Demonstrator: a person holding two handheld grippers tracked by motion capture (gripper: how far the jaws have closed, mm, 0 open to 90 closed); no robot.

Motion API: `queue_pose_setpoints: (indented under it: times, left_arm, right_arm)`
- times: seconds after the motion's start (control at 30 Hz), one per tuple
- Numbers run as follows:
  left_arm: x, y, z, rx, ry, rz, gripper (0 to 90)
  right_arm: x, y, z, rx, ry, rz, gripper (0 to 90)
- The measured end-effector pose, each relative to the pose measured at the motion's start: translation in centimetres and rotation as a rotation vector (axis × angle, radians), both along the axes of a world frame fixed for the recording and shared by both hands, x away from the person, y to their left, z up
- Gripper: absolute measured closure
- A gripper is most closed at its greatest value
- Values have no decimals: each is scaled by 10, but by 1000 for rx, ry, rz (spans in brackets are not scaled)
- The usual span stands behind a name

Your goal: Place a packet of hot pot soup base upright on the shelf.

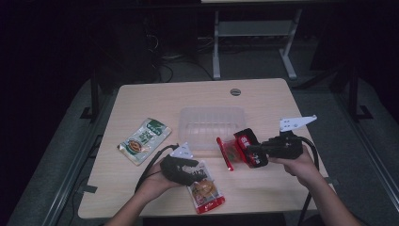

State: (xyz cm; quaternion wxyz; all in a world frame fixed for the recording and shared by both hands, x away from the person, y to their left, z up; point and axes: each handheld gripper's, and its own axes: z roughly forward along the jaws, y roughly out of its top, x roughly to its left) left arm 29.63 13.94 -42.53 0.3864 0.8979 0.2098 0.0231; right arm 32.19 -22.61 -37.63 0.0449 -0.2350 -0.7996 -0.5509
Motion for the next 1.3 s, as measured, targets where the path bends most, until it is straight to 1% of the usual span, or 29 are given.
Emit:
queue_pose_setpoints:
  times: [0.1,0.13,0.17,0.2,0.23,0.27,0.37,0.47,0.57,0.7,0.73,0.83,0.97,1.0,1.1,1.2,1.3]
  left_arm:
    - [-2,11,0,-1,-6,20,354]
    - [-3,15,0,-9,-2,31,341]
    - [-4,18,0,-9,-5,37,332]
    - [-6,21,0,-6,-2,43,325]
    - [-8,24,-1,-12,5,52,310]
    - [-9,27,-1,-8,2,55,299]
    - [-12,36,-3,-4,5,71,284]
    - [-12,44,-2,-2,6,81,283]
    - [-10,46,-2,-12,4,93,283]
    - [-8,46,-3,1,2,86,282]
    - [-9,46,-3,-3,8,90,282]
    - [-8,47,-3,-1,4,90,281]
    - [-7,47,-3,-2,6,95,279]
    - [-7,48,-3,3,2,90,279]
    - [-7,48,-3,-2,2,89,279]
    - [-6,48,-3,0,3,91,279]
    - [-6,48,-3,-12,9,99,279]
  right_arm:
    - [3,0,4,4,-7,-8,900]
    - [4,1,6,4,-10,-11,900]
    - [6,1,8,3,-14,-16,900]
    - [8,1,9,3,-17,-19,900]
    - [9,1,10,3,-24,-23,900]
    - [11,2,12,6,-23,-27,900]
    - [17,2,17,9,-37,-41,900]
    - [23,3,22,15,-51,-53,900]
    - [30,4,29,27,-63,-66,900]
    - [38,7,35,35,-78,-76,900]
    - [40,7,36,37,-82,-80,900]
    - [47,10,38,39,-89,-87,900]
    - [56,13,36,33,-85,-99,900]
    - [58,14,35,29,-82,-104,900]
    - [64,14,32,23,-77,-120,900]
    - [66,11,29,17,-71,-134,900]
    - [66,8,28,16,-67,-145,900]
